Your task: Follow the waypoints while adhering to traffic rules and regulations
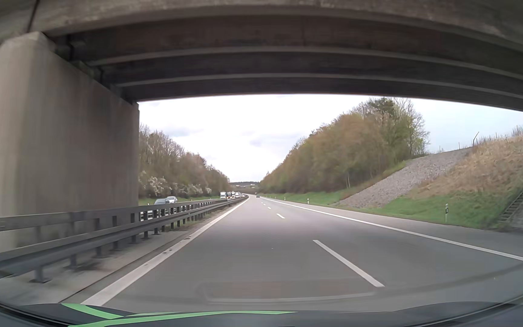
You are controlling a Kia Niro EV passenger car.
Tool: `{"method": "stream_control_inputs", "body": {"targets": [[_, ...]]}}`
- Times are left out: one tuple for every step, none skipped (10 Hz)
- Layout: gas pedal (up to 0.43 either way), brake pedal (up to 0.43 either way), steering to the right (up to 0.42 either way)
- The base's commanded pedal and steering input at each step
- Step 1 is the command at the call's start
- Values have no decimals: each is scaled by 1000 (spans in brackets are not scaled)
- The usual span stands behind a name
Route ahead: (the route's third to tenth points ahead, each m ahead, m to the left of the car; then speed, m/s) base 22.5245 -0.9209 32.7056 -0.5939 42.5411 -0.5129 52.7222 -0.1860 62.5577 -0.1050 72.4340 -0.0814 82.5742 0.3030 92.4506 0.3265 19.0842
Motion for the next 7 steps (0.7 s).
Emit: {"method": "stream_control_inputs", "body": {"targets": [[319, 0, 5], [331, 0, 5], [339, 0, 5], [350, 0, 5], [358, 0, 5], [378, 0, 5], [378, 0, 5]]}}
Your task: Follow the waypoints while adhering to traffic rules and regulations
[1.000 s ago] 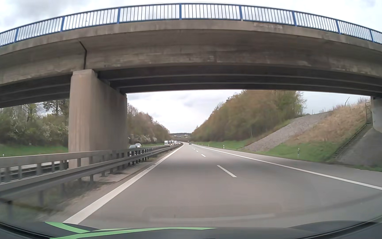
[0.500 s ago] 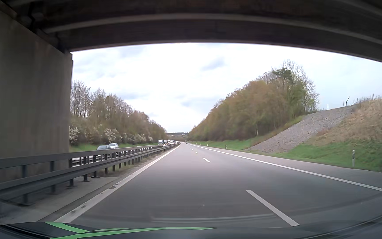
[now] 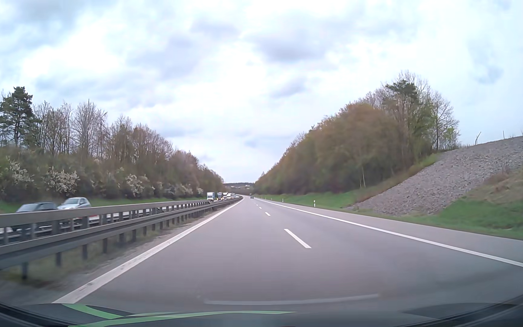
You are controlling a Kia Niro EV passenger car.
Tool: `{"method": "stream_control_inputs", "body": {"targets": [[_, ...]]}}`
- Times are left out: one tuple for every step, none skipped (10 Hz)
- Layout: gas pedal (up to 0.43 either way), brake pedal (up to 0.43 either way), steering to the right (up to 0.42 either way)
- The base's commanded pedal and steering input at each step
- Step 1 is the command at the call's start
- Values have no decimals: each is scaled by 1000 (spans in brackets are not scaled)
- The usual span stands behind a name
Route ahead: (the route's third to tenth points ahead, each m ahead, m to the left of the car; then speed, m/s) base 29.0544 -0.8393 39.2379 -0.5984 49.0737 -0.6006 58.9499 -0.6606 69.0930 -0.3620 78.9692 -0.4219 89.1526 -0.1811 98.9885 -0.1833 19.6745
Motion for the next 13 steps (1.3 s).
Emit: {"method": "stream_control_inputs", "body": {"targets": [[390, 0, 5], [390, 0, 5], [390, 0, 5], [390, 0, 5], [398, 0, 5], [398, 0, 5], [409, 0, 4], [409, 0, 3], [409, 0, 3], [421, 0, 3], [421, 0, 3], [421, 0, 1], [421, 0, 0]]}}
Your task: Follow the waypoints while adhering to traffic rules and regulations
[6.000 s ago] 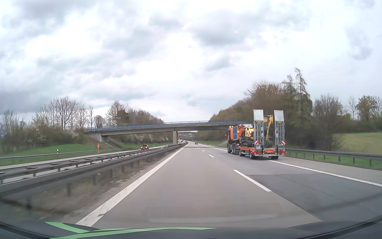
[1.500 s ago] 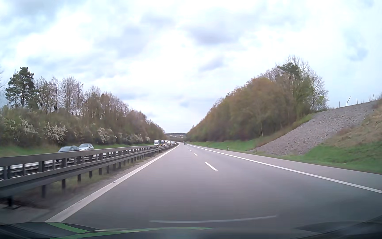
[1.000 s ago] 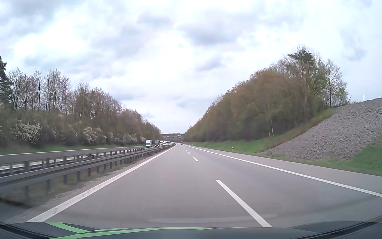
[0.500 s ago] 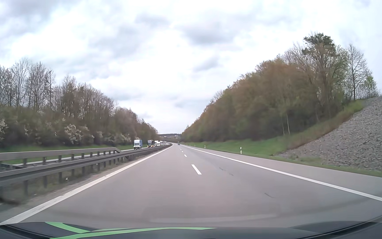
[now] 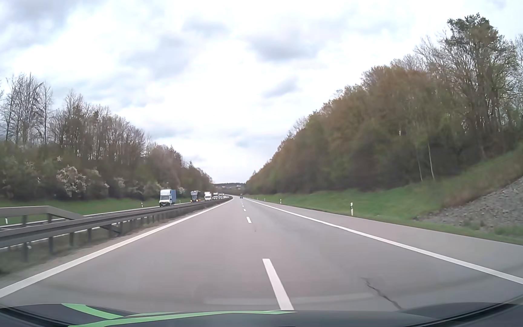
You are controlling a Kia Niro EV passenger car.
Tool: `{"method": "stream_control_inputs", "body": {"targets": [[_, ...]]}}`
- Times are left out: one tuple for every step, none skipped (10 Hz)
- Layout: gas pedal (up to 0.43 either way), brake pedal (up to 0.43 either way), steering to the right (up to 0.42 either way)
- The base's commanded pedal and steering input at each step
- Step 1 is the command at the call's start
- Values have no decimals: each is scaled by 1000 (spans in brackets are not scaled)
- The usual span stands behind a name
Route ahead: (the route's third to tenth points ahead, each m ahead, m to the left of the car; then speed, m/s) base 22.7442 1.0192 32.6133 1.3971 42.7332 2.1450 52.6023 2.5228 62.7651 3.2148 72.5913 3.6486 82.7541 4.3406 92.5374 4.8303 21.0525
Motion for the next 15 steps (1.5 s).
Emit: {"method": "stream_control_inputs", "body": {"targets": [[429, 0, -1], [429, 0, -2], [429, 0, -3], [429, 0, -4], [429, 0, -5], [429, 0, -5], [429, 0, -6], [429, 0, -5], [429, 0, -6], [429, 0, -6], [429, 0, -6], [429, 0, -7], [429, 0, -8], [429, 0, -8], [429, 0, -8]]}}
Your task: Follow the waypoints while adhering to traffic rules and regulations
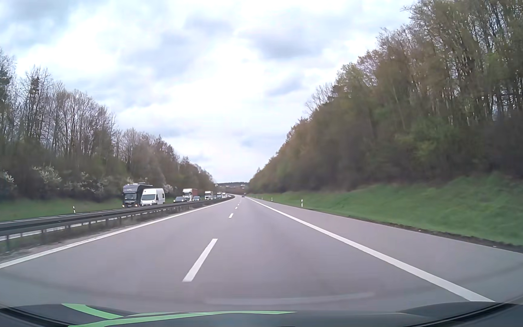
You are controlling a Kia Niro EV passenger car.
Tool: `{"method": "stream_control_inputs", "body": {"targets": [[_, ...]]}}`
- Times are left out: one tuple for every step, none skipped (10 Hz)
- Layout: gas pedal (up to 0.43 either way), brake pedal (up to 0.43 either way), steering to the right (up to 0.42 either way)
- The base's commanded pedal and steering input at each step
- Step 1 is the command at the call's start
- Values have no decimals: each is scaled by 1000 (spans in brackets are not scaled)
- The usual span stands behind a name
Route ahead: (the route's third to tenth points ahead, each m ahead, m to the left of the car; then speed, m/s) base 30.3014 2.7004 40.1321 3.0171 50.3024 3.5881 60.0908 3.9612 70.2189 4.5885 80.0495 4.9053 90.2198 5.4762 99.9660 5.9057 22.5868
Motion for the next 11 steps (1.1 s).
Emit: {"method": "stream_control_inputs", "body": {"targets": [[429, 0, -8], [429, 0, -8], [429, 0, -8], [429, 0, -8], [429, 0, -8], [441, 0, -8], [441, 0, -8], [441, 0, -8], [441, 0, -8], [441, 0, -8], [449, 0, -8]]}}
